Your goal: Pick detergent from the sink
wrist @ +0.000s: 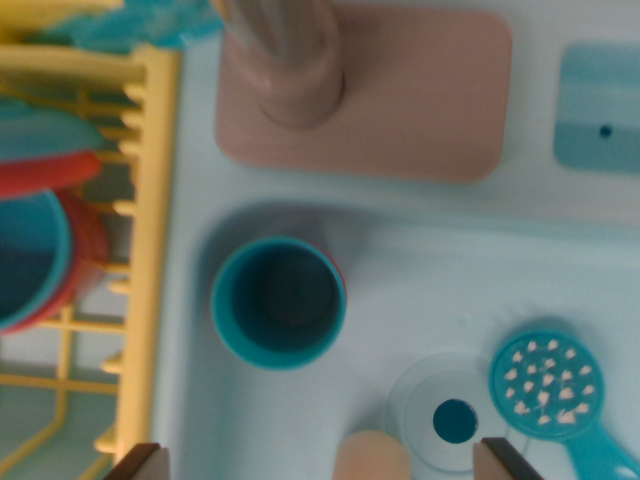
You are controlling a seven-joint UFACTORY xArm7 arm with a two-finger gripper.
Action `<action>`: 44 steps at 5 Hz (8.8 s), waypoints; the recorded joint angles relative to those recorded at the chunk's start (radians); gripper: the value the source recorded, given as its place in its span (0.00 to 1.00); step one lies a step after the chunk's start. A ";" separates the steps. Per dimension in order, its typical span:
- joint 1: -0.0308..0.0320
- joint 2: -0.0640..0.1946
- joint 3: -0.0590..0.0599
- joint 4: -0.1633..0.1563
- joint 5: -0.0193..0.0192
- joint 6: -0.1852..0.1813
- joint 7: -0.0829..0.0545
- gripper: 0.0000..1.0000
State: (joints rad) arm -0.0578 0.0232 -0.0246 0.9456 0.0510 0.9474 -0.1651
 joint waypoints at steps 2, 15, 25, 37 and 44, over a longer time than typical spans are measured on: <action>-0.0022 0.000 -0.003 -0.040 0.0032 -0.040 -0.007 0.00; -0.0108 0.002 -0.013 -0.197 0.0158 -0.195 -0.036 0.00; -0.0113 0.000 -0.014 -0.201 0.0163 -0.198 -0.038 1.00; -0.0116 -0.042 -0.014 -0.087 0.0104 -0.043 -0.029 1.00; -0.0120 -0.077 -0.014 0.006 0.0055 0.086 -0.021 1.00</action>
State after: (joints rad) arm -0.0697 -0.0537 -0.0387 0.9517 0.0565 1.0330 -0.1862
